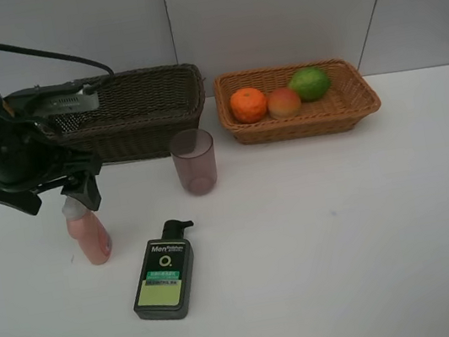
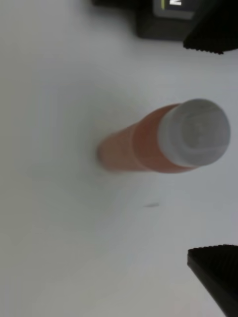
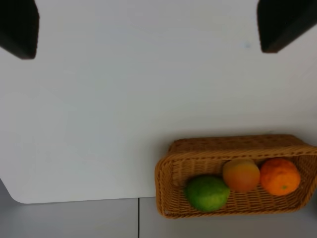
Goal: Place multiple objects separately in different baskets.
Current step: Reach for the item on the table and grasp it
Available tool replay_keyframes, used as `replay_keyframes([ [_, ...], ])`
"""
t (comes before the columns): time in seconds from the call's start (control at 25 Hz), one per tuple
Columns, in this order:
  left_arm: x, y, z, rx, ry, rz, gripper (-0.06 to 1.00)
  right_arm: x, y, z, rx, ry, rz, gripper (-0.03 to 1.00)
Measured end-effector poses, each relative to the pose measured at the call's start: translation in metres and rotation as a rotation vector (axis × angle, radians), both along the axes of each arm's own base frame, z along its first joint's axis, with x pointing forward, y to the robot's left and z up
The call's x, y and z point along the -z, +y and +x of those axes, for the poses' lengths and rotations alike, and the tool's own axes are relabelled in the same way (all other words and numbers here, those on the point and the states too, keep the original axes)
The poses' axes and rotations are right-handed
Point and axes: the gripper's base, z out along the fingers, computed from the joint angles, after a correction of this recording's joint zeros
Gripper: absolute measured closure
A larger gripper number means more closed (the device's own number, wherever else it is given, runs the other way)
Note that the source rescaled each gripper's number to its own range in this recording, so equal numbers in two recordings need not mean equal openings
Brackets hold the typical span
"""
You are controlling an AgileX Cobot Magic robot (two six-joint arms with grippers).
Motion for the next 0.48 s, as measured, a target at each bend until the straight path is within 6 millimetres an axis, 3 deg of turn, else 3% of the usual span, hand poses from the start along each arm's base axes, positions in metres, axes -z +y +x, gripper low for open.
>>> replay_keyframes([
  [0.48, 0.029, -0.009, 0.008, -0.011, 0.046, 0.018, -0.06, 0.0, 0.0, 0.0, 0.0, 0.0, 0.0, 0.11],
])
